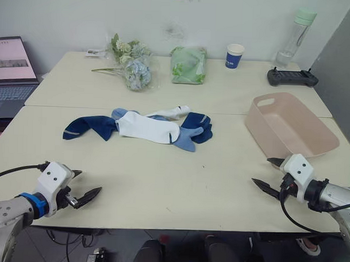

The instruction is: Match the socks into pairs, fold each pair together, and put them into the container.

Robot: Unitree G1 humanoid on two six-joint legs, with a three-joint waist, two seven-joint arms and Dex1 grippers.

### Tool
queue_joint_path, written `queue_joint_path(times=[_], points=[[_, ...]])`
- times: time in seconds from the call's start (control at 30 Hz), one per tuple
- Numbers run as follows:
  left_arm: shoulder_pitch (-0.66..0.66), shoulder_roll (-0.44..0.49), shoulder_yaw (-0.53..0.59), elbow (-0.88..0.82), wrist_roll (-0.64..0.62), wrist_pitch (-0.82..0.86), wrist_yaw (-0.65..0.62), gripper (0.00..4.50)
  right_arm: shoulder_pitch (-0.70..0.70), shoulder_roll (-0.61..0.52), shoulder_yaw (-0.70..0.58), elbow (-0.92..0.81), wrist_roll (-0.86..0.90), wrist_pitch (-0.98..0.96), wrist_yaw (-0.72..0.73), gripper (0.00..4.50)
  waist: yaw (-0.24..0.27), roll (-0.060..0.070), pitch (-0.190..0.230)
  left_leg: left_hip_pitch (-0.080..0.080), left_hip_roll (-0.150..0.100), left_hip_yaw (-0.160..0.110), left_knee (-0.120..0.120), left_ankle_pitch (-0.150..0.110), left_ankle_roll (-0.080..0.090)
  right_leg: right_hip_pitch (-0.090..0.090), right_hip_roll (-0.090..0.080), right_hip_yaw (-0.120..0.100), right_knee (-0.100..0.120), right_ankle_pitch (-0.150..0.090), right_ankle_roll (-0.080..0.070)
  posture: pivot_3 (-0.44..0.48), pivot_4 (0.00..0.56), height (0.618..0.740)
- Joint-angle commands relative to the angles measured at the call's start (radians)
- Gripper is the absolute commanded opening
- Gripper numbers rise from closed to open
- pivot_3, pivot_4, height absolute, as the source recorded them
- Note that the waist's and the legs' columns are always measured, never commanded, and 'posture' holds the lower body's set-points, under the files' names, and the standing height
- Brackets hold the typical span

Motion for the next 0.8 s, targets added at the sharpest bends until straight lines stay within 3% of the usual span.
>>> queue_joint_path(times=[0.03, 0.27, 0.4, 0.8], points=[[-0.011, 0.014, 0.054, 0.012, -0.001, -0.032, -0.001, 4.5, -0.025, -0.007, -0.003, -0.039, 0.021, 0.012, 0.005, 4.46, 0.0, 0.0, 0.0, 0.0, 0.0, 0.0, 0.0, 0.0, 0.0, 0.0, 0.0, 0.0, 0.0, 0.0, 0.0, 0.0, 0.15, 0.74], [-0.03, 0.018, 0.083, 0.047, -0.059, -0.075, -0.1, 4.5, -0.061, 0.002, -0.015, -0.069, 0.09, 0.081, -0.001, 4.46, 0.0, 0.0, 0.0, 0.0, 0.0, 0.0, 0.0, 0.0, 0.0, 0.0, 0.0, 0.0, 0.0, 0.0, 0.0, 0.0, 0.15, 0.74], [-0.065, 0.004, 0.098, 0.051, -0.155, 0.018, -0.122, 4.5, -0.027, -0.017, -0.04, -0.092, 0.146, 0.114, 0.048, 4.46, 0.003, 0.0, 0.0, -0.001, 0.0, 0.0, 0.0, 0.0, 0.0, 0.0, 0.0, 0.0, -0.001, 0.0, 0.0, 0.0, 0.15, 0.74], [-0.085, 0.014, 0.065, 0.049, -0.133, 0.012, -0.124, 4.5, -0.003, -0.018, 0.001, -0.09, 0.134, 0.073, 0.074, 4.46, 0.001, 0.0, 0.0, 0.0, 0.0, 0.0, 0.0, 0.0, 0.0, 0.0, 0.0, 0.0, 0.0, 0.0, 0.0, 0.0, 0.15, 0.74]])
